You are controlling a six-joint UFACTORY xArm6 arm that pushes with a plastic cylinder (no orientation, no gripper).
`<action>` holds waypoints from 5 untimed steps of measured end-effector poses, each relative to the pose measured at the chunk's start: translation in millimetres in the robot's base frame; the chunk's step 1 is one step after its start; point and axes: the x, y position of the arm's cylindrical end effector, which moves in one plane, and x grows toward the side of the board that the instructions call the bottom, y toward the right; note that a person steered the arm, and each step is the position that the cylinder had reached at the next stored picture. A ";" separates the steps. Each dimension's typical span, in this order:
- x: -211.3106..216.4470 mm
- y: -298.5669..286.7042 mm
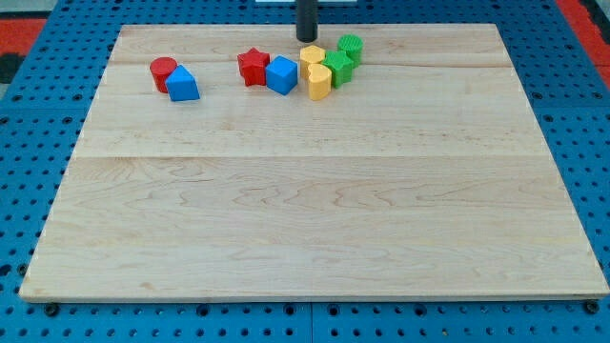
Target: Slightly push the green blocks along with yellow heart to down
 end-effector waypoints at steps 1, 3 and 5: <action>0.0 10.2; -16.1 40.0; -3.5 63.4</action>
